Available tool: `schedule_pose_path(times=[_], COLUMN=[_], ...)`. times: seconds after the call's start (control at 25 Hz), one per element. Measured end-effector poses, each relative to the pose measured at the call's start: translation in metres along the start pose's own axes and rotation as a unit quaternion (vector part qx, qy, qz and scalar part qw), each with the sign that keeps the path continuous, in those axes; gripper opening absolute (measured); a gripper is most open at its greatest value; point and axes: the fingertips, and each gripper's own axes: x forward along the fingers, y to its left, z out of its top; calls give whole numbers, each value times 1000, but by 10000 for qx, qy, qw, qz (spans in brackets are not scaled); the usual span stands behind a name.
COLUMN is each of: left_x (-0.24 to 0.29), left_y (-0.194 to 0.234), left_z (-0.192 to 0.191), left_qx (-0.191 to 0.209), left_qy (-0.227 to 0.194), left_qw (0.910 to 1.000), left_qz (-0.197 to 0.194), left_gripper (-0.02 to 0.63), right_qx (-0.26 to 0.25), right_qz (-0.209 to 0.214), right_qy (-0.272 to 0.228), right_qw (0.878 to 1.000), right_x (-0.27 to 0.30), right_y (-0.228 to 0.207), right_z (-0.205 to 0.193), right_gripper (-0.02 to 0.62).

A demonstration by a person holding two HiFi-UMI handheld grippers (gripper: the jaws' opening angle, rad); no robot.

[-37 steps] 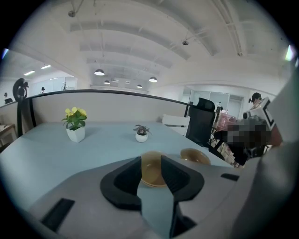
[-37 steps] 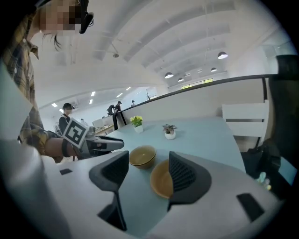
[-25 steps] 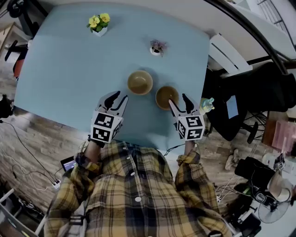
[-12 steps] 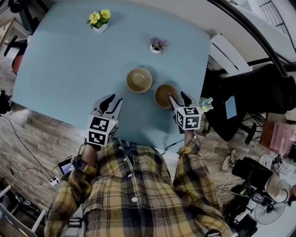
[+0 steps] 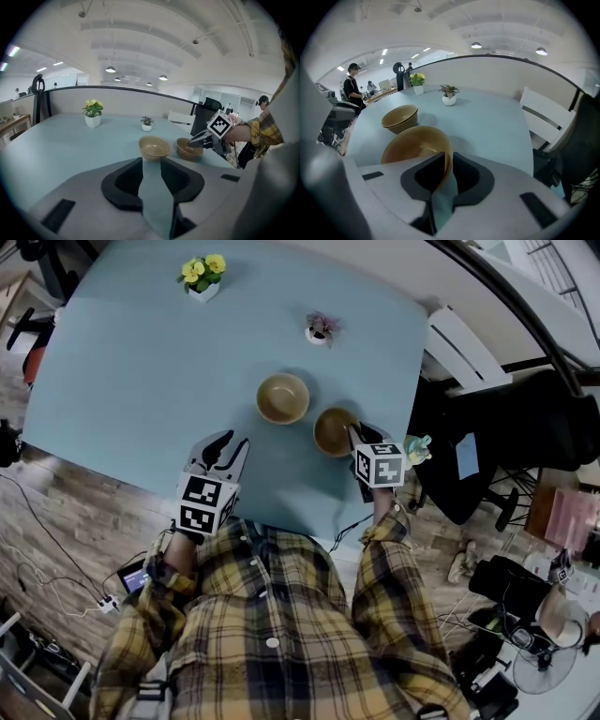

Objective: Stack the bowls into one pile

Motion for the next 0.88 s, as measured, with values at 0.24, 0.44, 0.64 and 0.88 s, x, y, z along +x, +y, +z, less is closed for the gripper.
schedule_pose_path(times=[0.24, 0.44, 0.64, 0.88], left_x=[1, 2, 2, 4], left_y=[-1, -1, -1, -1], left_z=[-1, -1, 3, 11], left_qx=[30, 27, 43, 46], left_qy=[14, 6, -52, -155], left_qw=[10000, 10000, 10000, 9999], left_qz=[-14, -17, -17, -24], left_gripper=[104, 104, 103, 103], right_qx=[122, 109, -269, -468], right_qz=[176, 273, 90, 57], right_qy=[-38, -173, -292, -532], right_qw=[9998, 9994, 9992, 9975], right_x=[1, -6, -18, -33], right_y=[2, 6, 5, 8], right_z=[4, 13, 23, 39], right_gripper=[35, 21, 17, 17])
